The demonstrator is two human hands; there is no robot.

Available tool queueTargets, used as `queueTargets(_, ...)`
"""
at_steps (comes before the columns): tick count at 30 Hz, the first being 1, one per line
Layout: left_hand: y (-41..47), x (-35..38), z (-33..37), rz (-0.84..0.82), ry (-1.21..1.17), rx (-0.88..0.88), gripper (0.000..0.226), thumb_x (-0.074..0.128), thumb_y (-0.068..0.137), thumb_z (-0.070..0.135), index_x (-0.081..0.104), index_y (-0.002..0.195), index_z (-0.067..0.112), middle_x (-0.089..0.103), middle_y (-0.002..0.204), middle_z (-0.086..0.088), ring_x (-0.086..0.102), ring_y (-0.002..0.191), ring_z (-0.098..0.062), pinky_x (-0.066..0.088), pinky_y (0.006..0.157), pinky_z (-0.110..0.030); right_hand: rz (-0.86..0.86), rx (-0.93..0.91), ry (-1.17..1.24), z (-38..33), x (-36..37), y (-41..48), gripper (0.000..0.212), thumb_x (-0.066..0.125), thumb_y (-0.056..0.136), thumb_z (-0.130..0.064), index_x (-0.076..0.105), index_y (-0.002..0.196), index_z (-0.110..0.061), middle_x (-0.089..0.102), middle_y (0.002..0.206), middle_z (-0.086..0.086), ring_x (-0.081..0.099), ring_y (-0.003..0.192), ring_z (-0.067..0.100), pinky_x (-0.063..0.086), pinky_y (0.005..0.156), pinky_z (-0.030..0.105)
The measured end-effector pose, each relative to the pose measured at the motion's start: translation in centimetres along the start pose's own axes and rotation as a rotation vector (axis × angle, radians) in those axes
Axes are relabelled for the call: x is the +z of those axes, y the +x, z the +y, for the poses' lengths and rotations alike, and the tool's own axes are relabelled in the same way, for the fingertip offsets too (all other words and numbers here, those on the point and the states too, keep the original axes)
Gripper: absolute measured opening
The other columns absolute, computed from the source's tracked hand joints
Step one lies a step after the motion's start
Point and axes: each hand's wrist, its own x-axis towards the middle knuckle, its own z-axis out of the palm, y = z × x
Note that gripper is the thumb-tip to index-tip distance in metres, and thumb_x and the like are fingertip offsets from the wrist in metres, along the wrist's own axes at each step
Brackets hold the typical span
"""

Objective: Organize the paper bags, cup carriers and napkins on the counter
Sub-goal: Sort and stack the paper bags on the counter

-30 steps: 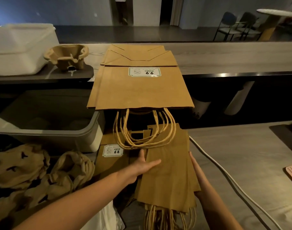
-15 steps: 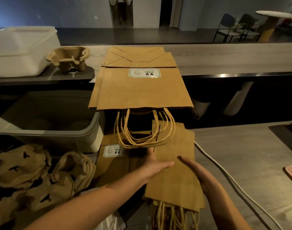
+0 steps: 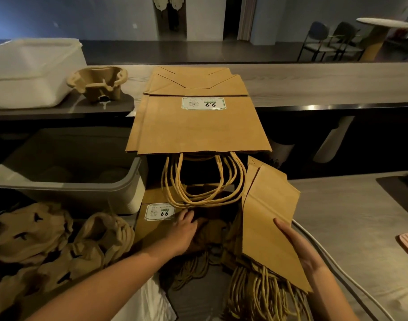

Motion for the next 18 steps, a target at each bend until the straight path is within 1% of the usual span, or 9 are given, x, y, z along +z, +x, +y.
queueTargets(2,-0.3,0.4,0.4,-0.060,-0.016,-0.034,0.065,0.049,0.094,0.013,0.014,0.148,0.008,-0.006,0.157,-0.011,-0.010,0.144,-0.029,0.006,0.116,-0.037,0.005,-0.010,-0.022,0.0,-0.2,0.1,0.103,0.097,0.010,-0.026,0.062,0.104,-0.004,0.072,0.085,0.018,0.071,0.066,0.030,0.057,0.052,0.037)
queueTargets(5,-0.2,1.8,1.3,-0.108,-0.217,-0.097,0.096,0.061,0.084,0.048,0.002,0.151,0.013,-0.008,0.157,-0.013,-0.010,0.143,-0.034,0.004,0.115,-0.042,0.014,-0.009,-0.035,0.3,-0.5,0.2,0.105,0.097,0.011,-0.027,0.061,0.107,-0.005,0.072,0.087,0.018,0.071,0.068,0.030,0.058,0.053,0.037)
queueTargets(6,0.3,2.1,1.4,-0.127,-0.175,-0.102,0.099,0.058,0.083,0.056,-0.001,0.151,0.014,-0.009,0.156,-0.014,-0.010,0.143,-0.036,0.005,0.115,-0.043,0.009,-0.006,-0.036,0.3,-0.5,0.2,0.105,0.097,0.012,-0.026,0.060,0.108,-0.005,0.072,0.088,0.018,0.071,0.069,0.031,0.058,0.054,0.038)
queueTargets(8,0.8,1.8,1.4,-0.149,0.039,-0.145,0.086,0.044,0.092,0.050,-0.006,0.149,0.010,-0.009,0.156,-0.015,-0.009,0.142,-0.038,0.007,0.115,-0.041,-0.007,-0.005,-0.025,0.3,-0.5,0.2,0.105,0.098,0.014,-0.025,0.059,0.110,-0.005,0.071,0.088,0.019,0.071,0.069,0.032,0.058,0.054,0.038)
queueTargets(10,0.9,1.0,1.7,-0.096,0.130,-0.144,0.069,0.038,0.099,0.027,-0.005,0.147,0.003,-0.004,0.156,-0.017,-0.003,0.142,-0.039,0.009,0.116,-0.039,-0.013,-0.001,-0.021,0.2,-0.7,0.1,0.106,0.098,0.013,-0.024,0.059,0.110,-0.004,0.071,0.088,0.020,0.070,0.069,0.032,0.058,0.054,0.039)
queueTargets(12,0.9,0.7,2.0,-0.033,0.062,-0.152,0.061,0.038,0.098,0.009,0.003,0.147,-0.002,0.006,0.155,-0.018,0.008,0.142,-0.035,0.016,0.115,-0.038,-0.017,0.012,-0.018,0.2,-0.9,0.1,0.107,0.098,0.013,-0.024,0.058,0.111,-0.004,0.071,0.088,0.020,0.070,0.068,0.032,0.058,0.054,0.039)
queueTargets(14,0.6,0.1,2.1,0.059,-0.076,-0.134,0.051,0.039,0.096,0.005,0.022,0.144,0.000,0.027,0.148,-0.017,0.027,0.136,-0.031,0.028,0.110,-0.034,-0.032,0.015,-0.010,0.2,-0.9,0.0,0.107,0.098,0.014,-0.023,0.058,0.111,-0.003,0.071,0.088,0.020,0.070,0.068,0.032,0.058,0.053,0.039)
queueTargets(16,-0.2,-1.6,1.9,0.178,-0.255,-0.067,0.032,0.038,0.099,0.015,0.045,0.129,0.007,0.050,0.127,-0.010,0.048,0.118,-0.023,0.041,0.094,-0.027,-0.034,0.007,-0.018,0.1,-0.8,-0.1,0.106,0.098,0.012,-0.024,0.059,0.108,-0.003,0.071,0.086,0.020,0.070,0.066,0.032,0.057,0.052,0.038)
queueTargets(18,-1.0,-3.5,0.9,0.219,-0.366,-0.049,0.026,0.033,0.101,0.022,0.056,0.109,0.012,0.058,0.104,-0.006,0.057,0.099,-0.019,0.042,0.074,-0.024,-0.024,0.005,-0.029,0.1,-0.8,-0.1,0.104,0.097,0.011,-0.024,0.061,0.106,-0.002,0.071,0.085,0.020,0.070,0.066,0.032,0.057,0.051,0.038)
